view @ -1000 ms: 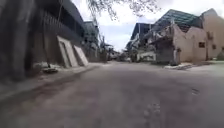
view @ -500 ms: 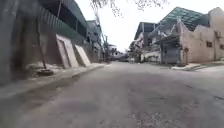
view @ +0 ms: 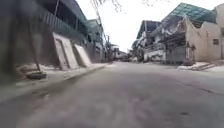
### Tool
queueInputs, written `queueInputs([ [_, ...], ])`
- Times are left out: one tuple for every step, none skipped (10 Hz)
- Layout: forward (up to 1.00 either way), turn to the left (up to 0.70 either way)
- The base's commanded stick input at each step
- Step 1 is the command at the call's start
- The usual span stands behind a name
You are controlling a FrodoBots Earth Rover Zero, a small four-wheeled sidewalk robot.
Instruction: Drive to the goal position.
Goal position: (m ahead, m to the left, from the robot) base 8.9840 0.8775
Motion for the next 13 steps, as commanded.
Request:
queueInputs([
  [1.00, 0.00],
  [1.00, 0.00],
  [1.00, 0.00],
  [1.00, 0.00],
  [1.00, 0.00],
  [1.00, 0.00],
  [1.00, 0.00],
  [1.00, 0.00],
  [1.00, 0.00],
  [1.00, 0.00],
  [1.00, 0.00],
  [1.00, -0.36],
  [1.00, -0.39],
])
